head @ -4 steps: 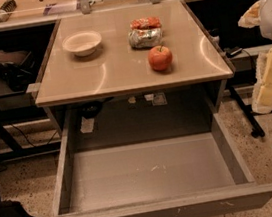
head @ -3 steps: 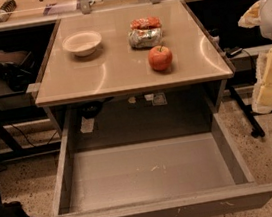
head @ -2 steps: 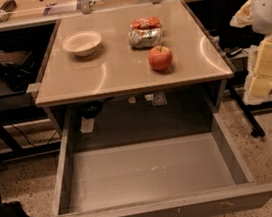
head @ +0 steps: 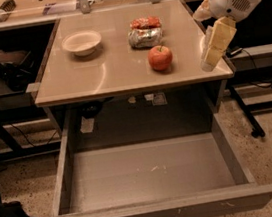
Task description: Place apple into top drawer
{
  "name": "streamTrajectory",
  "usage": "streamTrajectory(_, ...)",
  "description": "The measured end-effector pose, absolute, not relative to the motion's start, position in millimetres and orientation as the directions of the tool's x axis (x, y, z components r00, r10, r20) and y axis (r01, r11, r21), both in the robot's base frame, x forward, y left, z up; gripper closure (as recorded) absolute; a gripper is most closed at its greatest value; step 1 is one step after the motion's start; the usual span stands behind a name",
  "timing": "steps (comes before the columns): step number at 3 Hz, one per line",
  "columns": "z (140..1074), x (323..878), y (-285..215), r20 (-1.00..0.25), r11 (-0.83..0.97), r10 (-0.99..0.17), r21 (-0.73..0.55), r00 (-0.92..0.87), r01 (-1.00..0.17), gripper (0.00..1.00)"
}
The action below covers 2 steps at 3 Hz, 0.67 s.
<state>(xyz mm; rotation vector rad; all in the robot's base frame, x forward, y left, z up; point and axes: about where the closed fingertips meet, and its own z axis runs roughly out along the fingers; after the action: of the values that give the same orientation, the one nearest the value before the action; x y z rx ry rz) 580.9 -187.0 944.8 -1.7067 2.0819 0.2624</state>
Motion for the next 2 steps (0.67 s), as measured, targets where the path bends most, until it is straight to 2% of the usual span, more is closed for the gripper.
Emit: streamTrajectory(2,970,659,-175,-0.560,0.335,-0.821,-0.309,-0.114,-0.890,0.00)
